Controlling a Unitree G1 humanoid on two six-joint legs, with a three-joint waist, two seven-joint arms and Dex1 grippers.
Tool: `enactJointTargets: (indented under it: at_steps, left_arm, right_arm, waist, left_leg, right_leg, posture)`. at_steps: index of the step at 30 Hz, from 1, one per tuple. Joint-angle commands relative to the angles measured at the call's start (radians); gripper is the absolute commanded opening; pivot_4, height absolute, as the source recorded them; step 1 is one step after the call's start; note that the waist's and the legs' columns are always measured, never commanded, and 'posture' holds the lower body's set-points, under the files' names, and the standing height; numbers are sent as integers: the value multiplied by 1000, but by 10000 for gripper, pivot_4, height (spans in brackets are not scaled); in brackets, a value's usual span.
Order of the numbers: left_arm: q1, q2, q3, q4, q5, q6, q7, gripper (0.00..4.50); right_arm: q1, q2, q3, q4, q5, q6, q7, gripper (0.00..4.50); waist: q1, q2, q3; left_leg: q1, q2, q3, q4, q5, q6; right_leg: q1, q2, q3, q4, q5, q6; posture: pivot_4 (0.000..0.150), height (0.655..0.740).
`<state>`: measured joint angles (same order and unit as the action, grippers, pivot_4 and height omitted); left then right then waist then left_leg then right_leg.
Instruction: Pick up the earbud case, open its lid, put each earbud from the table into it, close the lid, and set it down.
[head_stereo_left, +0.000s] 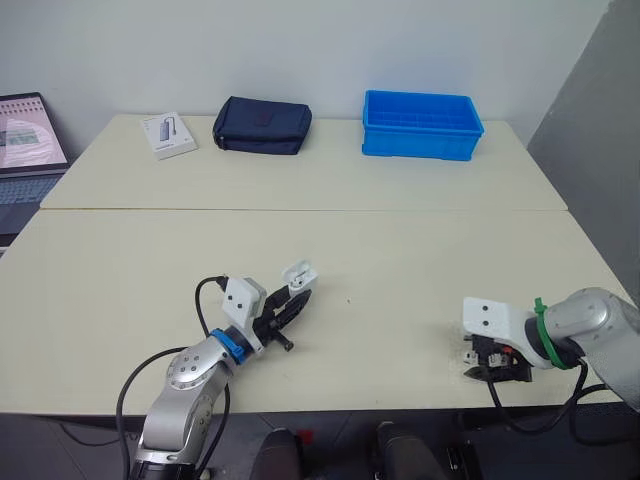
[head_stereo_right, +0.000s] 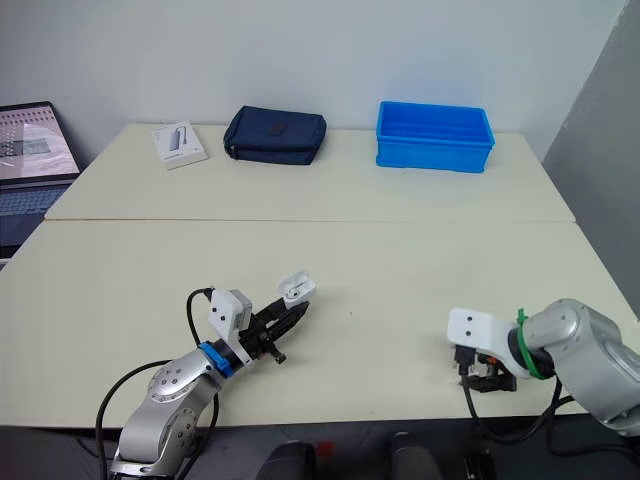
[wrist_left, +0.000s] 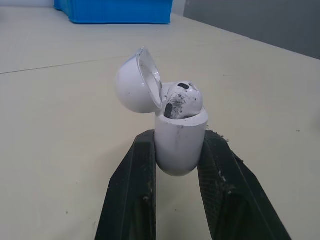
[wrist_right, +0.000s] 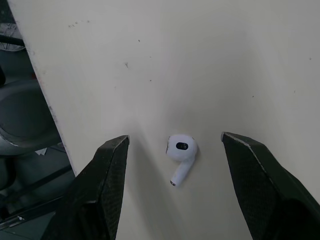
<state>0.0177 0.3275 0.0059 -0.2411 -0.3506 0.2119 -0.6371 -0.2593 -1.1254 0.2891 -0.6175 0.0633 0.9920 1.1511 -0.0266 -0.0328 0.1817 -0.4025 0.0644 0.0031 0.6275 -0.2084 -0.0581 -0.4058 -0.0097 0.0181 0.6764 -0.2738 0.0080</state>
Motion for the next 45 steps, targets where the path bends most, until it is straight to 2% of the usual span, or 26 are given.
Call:
enactJointTargets:
  at_steps: [1,11,14,20,29,32,36,42,45]
  left_arm:
    - [-7,-2,-3,-49,-7,-8,9,7782]
    - [0,-3,-5,-48,-7,-12,19,7782]
    - [-2,-4,-5,-42,-6,-16,19,7782]
    - [-5,-5,-5,-37,-4,-18,18,7782]
    - [-14,-3,-1,-22,-4,-28,10,7782]
    - [-24,-2,2,-15,-7,-31,6,7782]
    - [-49,0,0,-9,-11,-31,-3,7782]
    - [-105,-1,1,0,-14,-28,-17,7782]
    - [-122,-1,-4,-8,-20,-25,-27,7782]
  right_arm:
    - [11,16,4,17,16,14,-39,30510]
    - [19,29,31,53,29,15,-90,30510]
    - [22,28,40,56,26,3,-97,24768]
    - [20,22,44,62,15,-32,-105,3846]
    - [-68,43,-32,36,73,-64,-82,3635]
    - [-140,136,-74,48,123,-83,-111,3635]
    - [-227,402,-160,98,198,-157,-234,3635]
    - [-210,771,-203,178,272,-458,-374,3635]
    - [-193,868,-169,208,266,-524,-412,3635]
  waist:
    - [0,0,0]
    - [-2,-2,-1]
    - [-2,-3,-2]
    - [-2,-4,-2]
    - [-2,-4,-2]
    - [-3,-5,-2]
    - [-5,-5,-2]
    - [-2,-5,-2]
    - [-1,-4,-2]
  left_leg:
    - [0,0,0,0,0,0]
    - [1,0,0,1,0,0]
    - [1,0,-1,1,0,0]
    - [0,0,-1,0,0,0]
    - [0,0,0,0,0,0]
    - [0,0,0,-1,0,0]
    - [0,1,-2,-2,0,0]
    - [-4,1,-3,-2,0,0]
    - [-6,1,-3,-2,0,0]
  right_leg:
    - [0,0,0,0,0,0]
    - [1,0,0,0,0,0]
    - [1,0,0,0,0,0]
    - [1,0,0,0,0,0]
    - [0,0,0,0,0,0]
    - [0,1,0,0,0,0]
    - [-1,2,-1,0,3,5]
    - [-2,3,-1,-1,3,6]
    - [-3,3,-2,-1,3,7]
  posture:
    - [1500,7400]
    - [1500,7400]
    - [1500,7400]
    - [1500,7400]
    - [1500,7400]
    - [1500,7400]
    - [1500,7400]
    - [1500,7400]
    - [1500,7400]
